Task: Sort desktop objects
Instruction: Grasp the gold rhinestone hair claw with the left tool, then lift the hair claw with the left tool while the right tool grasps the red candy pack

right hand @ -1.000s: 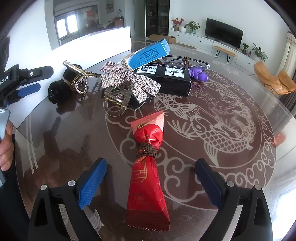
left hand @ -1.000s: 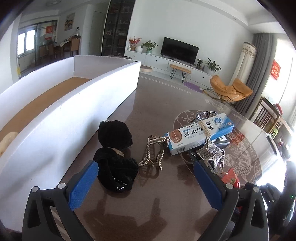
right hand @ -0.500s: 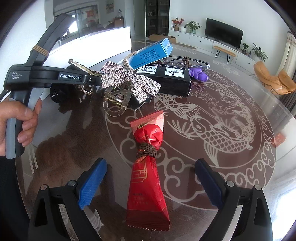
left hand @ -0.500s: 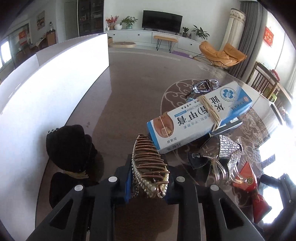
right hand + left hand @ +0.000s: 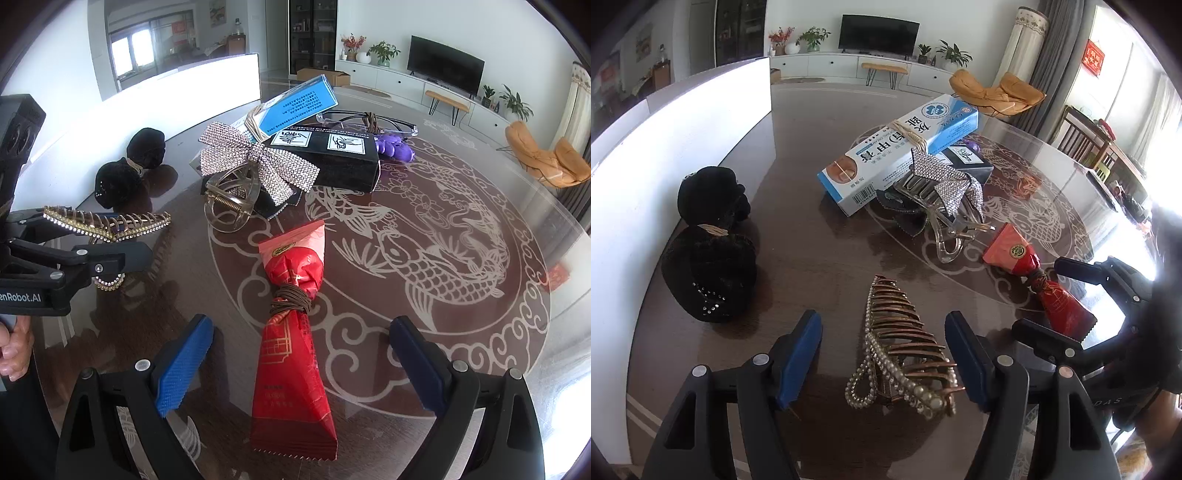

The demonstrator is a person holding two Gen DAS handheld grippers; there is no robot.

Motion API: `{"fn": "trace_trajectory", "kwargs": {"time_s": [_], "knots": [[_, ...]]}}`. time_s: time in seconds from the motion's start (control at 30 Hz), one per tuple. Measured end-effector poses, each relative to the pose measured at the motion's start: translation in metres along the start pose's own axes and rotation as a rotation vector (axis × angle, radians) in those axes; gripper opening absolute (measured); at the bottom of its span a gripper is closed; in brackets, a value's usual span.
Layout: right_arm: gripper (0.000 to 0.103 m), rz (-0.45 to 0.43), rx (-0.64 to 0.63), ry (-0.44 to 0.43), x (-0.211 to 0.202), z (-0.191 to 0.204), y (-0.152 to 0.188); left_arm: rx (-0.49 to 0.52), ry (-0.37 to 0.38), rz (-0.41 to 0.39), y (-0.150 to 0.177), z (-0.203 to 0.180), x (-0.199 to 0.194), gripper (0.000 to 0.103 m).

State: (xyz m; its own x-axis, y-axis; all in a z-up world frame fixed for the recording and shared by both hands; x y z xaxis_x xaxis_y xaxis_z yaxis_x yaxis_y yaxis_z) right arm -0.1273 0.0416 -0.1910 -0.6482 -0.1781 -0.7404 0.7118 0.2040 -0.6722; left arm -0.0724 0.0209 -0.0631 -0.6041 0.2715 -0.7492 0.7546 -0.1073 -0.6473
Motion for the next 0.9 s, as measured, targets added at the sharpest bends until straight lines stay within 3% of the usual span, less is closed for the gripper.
{"fn": "trace_trajectory", "kwargs": {"time_s": [0.17, 0.33, 0.5, 0.9], "knots": [[0.099, 0.004, 0.004, 0.007, 0.001, -0.001, 0.0, 0.115, -0.096, -0.002, 0.008, -0.011, 0.001, 0.072], [0.102, 0.008, 0.008, 0.018, 0.002, -0.002, 0.0, 0.128, -0.083, -0.002, 0.008, -0.014, 0.004, 0.081], [0.103, 0.008, 0.011, 0.024, 0.003, -0.003, 0.0, 0.101, -0.108, 0.016, 0.009, -0.005, 0.009, 0.103], [0.103, 0.01, 0.017, 0.019, 0.003, -0.003, 0.0, 0.099, -0.111, 0.017, 0.01, -0.004, 0.011, 0.103]]}}
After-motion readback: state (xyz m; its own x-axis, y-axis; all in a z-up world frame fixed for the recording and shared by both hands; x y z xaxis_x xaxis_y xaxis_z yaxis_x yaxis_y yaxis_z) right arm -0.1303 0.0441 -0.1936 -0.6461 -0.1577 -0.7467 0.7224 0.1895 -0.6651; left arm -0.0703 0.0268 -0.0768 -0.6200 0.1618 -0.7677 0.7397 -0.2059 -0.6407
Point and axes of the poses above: each gripper's, at about its wrist camera, not at the fingertips, and x roughly the way its jaws point, z to its left, y to its underside, the point moved 3 cm from there along x, roughly the way its jaws point, and after that the axes turned 6 degrees about -z, right-handed, at the moved point
